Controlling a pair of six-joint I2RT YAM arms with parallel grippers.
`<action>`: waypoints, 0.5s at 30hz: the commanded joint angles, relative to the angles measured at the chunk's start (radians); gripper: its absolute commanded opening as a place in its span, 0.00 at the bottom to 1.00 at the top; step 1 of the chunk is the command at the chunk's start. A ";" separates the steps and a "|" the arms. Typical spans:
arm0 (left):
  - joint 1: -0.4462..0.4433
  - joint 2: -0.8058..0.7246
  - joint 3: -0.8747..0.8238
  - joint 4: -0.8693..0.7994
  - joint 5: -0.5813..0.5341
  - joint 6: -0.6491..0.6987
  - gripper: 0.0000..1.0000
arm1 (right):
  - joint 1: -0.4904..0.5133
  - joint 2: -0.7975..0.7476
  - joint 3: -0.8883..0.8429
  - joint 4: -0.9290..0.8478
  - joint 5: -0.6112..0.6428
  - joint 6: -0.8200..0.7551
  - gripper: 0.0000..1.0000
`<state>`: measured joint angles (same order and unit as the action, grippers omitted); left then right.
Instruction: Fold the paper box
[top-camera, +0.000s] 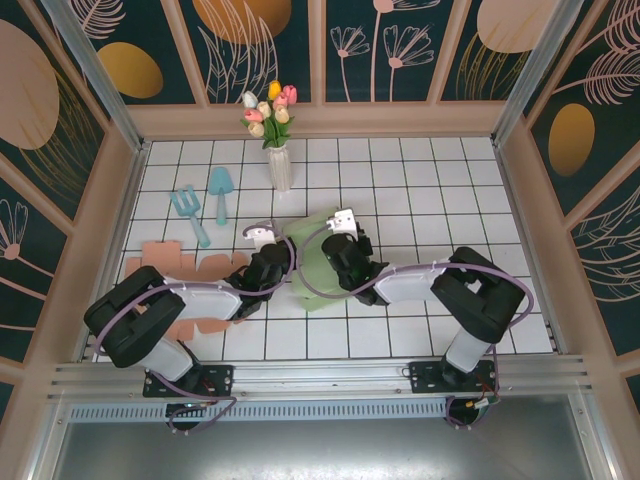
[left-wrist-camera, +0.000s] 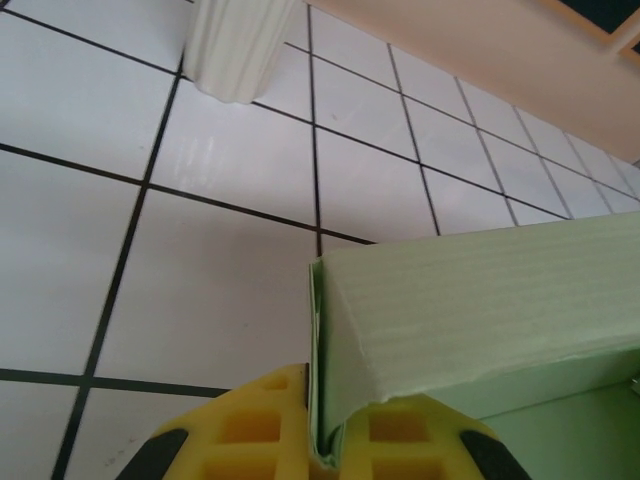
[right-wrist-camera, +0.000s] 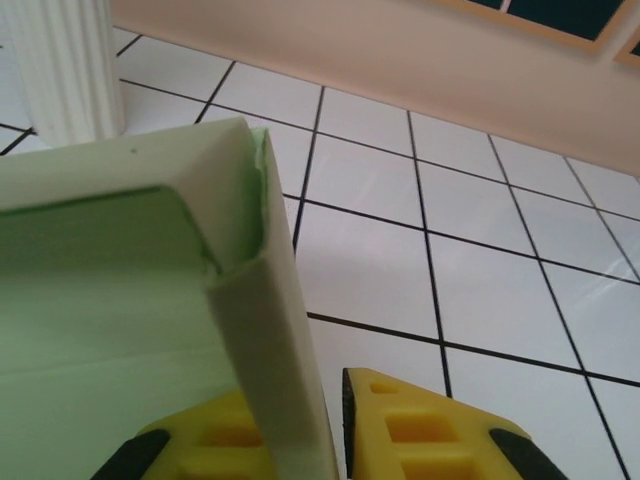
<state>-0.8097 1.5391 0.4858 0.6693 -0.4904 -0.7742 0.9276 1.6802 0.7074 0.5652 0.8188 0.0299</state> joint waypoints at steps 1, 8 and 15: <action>0.021 0.015 0.002 -0.057 -0.095 -0.032 0.00 | -0.045 -0.038 -0.046 0.038 -0.087 0.026 0.24; 0.022 0.037 0.022 -0.063 -0.097 -0.005 0.00 | -0.027 -0.141 -0.072 0.039 -0.324 0.034 0.51; 0.021 0.050 0.045 -0.055 -0.101 0.041 0.00 | -0.027 -0.326 -0.122 -0.097 -0.421 0.096 0.58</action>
<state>-0.7929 1.5742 0.5034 0.6155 -0.5648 -0.7635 0.9001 1.4246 0.6128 0.5301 0.4648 0.0856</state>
